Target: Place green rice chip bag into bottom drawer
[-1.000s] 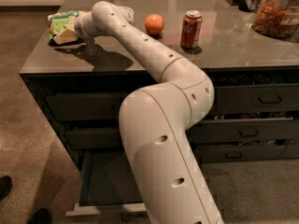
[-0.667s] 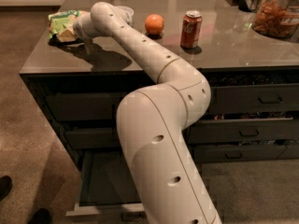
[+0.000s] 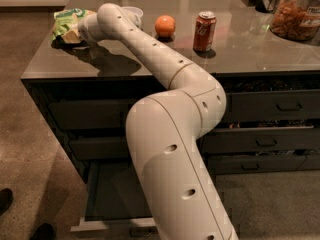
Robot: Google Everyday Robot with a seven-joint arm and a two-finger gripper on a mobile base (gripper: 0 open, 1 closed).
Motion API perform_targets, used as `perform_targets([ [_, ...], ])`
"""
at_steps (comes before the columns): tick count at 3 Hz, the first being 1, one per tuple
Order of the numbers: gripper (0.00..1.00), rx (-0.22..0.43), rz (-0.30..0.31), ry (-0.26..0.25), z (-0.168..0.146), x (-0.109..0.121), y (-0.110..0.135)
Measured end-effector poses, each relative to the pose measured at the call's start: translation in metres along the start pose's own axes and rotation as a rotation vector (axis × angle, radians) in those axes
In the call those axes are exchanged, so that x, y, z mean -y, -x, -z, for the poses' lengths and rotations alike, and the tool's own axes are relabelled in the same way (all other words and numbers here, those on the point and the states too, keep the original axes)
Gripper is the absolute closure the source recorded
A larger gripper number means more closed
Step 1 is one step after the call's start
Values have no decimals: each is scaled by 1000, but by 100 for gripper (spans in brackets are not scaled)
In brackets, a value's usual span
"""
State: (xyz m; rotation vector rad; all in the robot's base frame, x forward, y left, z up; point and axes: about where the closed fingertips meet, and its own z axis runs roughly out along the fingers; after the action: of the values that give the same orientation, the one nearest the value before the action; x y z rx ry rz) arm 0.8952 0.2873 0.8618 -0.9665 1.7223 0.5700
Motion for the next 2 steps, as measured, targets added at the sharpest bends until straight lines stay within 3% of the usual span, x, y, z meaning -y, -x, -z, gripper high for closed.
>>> perform_targets([
  [1, 100, 37, 9, 6, 3, 0, 6],
  [2, 100, 75, 20, 45, 20, -4, 14],
])
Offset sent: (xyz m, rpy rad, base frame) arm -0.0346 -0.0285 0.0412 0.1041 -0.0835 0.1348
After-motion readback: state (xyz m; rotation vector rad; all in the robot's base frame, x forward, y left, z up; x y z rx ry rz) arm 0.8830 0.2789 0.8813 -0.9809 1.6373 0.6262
